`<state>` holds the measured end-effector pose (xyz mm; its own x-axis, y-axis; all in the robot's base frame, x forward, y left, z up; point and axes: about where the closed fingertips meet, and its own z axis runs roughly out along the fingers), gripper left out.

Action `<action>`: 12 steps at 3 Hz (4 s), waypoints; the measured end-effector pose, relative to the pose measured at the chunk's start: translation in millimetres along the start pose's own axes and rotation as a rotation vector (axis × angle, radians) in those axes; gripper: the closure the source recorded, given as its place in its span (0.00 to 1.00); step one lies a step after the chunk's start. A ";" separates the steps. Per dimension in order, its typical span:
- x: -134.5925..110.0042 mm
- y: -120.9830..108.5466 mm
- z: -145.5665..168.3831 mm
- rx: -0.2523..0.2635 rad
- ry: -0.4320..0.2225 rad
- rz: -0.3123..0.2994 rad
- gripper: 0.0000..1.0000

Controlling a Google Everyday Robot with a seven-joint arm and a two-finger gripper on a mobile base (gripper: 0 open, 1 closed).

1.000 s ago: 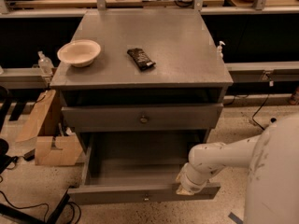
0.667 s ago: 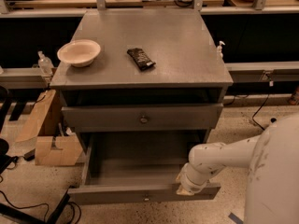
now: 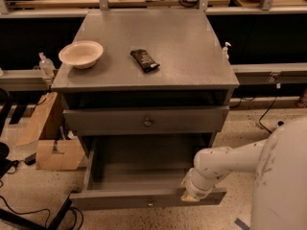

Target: Open middle drawer

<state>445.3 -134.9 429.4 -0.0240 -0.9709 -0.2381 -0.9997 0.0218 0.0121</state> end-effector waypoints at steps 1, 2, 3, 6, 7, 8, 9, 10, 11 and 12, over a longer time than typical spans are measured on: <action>-0.4 0.6 -0.8 -0.002 0.000 0.000 0.05; -0.5 0.6 -1.2 -0.002 0.000 0.000 0.00; -0.5 0.6 -1.2 -0.002 0.000 0.000 0.00; 7.6 59.8 13.6 -0.100 0.039 0.064 0.66; 6.6 59.3 10.3 -0.100 0.039 0.064 0.88; 6.3 58.5 10.1 -0.100 0.039 0.064 1.00; 6.0 58.5 9.2 -0.100 0.039 0.064 1.00; 6.0 58.5 9.2 -0.100 0.039 0.064 1.00; 5.9 58.5 8.7 -0.100 0.039 0.064 1.00; 5.8 58.4 8.5 -0.100 0.039 0.064 1.00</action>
Offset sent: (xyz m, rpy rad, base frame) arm -0.0006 0.0002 -0.0002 0.0000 0.0015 0.0007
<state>386.8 -137.3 420.5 -0.0852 -0.9769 -0.1961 -0.9904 0.0616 0.1236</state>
